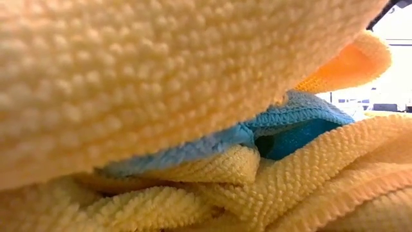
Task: Sort microfiber towel by color & place in baskets
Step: Put the yellow towel into the left transparent bin
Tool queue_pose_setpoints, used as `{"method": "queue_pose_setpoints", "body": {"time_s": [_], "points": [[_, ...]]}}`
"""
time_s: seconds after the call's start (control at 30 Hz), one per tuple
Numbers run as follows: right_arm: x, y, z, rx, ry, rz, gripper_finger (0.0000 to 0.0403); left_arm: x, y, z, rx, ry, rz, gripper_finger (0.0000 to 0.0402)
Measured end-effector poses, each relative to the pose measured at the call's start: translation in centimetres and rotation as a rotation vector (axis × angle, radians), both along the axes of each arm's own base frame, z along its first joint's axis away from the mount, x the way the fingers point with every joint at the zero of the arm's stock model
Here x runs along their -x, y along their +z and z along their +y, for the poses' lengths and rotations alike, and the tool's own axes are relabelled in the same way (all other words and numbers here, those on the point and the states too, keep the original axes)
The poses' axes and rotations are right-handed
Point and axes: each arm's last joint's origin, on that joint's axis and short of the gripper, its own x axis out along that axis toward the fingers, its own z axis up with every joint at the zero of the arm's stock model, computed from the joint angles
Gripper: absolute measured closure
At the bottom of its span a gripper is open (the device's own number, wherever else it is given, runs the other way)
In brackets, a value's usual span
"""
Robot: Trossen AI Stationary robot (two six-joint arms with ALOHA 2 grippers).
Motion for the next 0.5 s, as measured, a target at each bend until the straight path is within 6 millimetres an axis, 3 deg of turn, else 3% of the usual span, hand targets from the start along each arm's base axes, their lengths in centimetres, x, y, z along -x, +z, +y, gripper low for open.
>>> {"method": "queue_pose_setpoints", "body": {"time_s": [0.27, 0.5], "points": [[-0.2, 0.1, 1.2, -0.01, 0.006, -0.038, 0.0309, -4.0, -1.4, -4.3, 0.001, -0.086, 0.122, 0.0275], [-0.3, 0.1, 2.1, -0.037, 0.026, -0.059, 0.0309, -5.7, -3.9, -6.7, 0.077, -0.14, 0.217, 0.0275]]}}
